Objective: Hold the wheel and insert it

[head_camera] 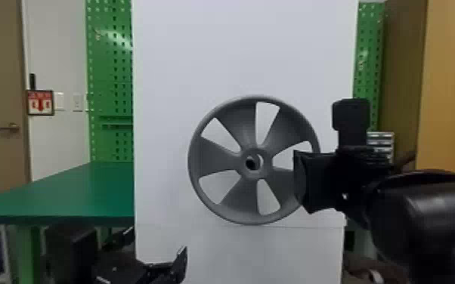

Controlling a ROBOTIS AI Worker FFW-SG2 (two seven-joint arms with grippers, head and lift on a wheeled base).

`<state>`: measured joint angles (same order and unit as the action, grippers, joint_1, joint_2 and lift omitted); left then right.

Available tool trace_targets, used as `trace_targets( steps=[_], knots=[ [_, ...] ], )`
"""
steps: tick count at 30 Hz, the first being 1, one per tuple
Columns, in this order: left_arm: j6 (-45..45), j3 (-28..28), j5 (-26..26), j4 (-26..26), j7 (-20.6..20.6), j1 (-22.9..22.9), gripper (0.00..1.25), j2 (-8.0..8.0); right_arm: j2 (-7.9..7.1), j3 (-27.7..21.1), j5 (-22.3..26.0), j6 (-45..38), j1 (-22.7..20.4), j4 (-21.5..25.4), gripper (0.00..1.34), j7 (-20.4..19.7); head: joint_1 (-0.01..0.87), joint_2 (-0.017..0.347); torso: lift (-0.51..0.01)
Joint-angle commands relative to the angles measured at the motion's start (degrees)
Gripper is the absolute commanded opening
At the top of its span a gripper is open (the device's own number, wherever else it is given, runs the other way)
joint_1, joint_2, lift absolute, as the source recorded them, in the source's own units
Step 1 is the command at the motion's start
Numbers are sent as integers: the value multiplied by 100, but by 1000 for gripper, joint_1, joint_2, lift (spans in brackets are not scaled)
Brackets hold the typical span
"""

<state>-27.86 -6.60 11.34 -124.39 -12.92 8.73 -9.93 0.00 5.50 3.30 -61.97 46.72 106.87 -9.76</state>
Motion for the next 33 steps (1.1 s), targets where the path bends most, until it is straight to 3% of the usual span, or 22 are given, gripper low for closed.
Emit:
trace_targets(
  steps=[1, 33],
  knots=[
    [0, 0, 0, 2, 0, -3, 1147, 0, 5, 4, -5, 89, 39, -131, 157, 0, 97, 15, -442],
    [0, -8, 18, 11, 0, 6, 1147, 0, 5, 118, 13, 493, 170, -790, 157, 0, 97, 15, -442]
  ],
)
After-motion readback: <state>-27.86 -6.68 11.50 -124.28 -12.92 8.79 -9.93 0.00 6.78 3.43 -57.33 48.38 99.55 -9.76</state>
